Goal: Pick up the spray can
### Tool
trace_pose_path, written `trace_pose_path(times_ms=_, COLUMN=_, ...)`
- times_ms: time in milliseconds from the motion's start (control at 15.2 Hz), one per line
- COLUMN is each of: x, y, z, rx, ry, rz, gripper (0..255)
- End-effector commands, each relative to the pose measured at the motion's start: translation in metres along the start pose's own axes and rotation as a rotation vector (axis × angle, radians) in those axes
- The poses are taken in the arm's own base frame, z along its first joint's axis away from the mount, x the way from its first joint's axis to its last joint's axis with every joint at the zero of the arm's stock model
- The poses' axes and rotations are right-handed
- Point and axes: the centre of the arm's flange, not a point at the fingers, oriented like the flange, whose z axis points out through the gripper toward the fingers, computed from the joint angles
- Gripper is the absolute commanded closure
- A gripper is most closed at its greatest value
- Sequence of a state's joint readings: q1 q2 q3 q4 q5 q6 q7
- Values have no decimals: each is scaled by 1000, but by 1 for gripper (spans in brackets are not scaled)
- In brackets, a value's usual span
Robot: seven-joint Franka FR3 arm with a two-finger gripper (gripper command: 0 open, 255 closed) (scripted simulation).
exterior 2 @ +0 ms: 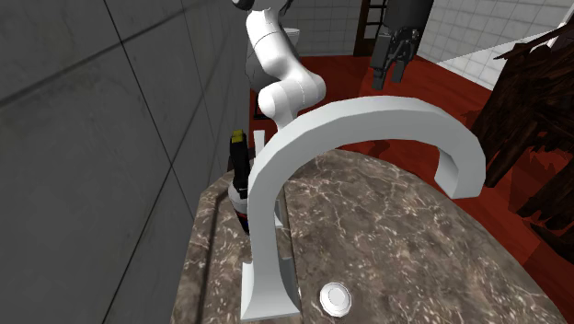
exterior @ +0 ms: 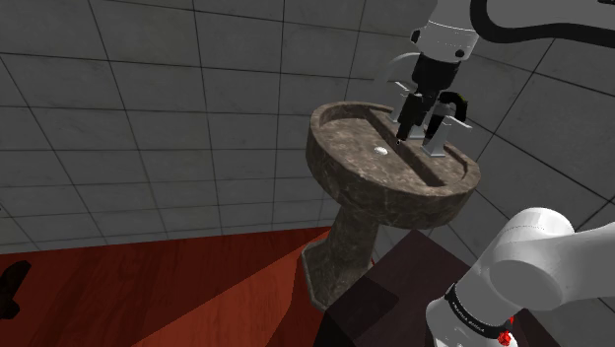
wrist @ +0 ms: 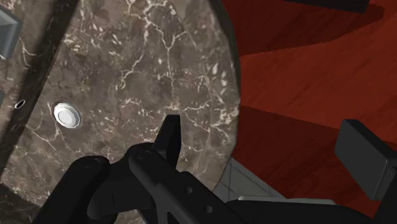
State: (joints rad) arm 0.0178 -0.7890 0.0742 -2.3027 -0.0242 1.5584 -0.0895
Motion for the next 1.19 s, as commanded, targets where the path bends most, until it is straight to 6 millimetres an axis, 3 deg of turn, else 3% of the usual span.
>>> trace_pose_path(times_ms=0, x=0, y=0, z=0, rx=0, ry=0, rz=0, gripper=0)
trace_pose_path(times_ms=1122, x=13, y=222, z=-2, rx=-8, ry=27, rz=161, gripper=0)
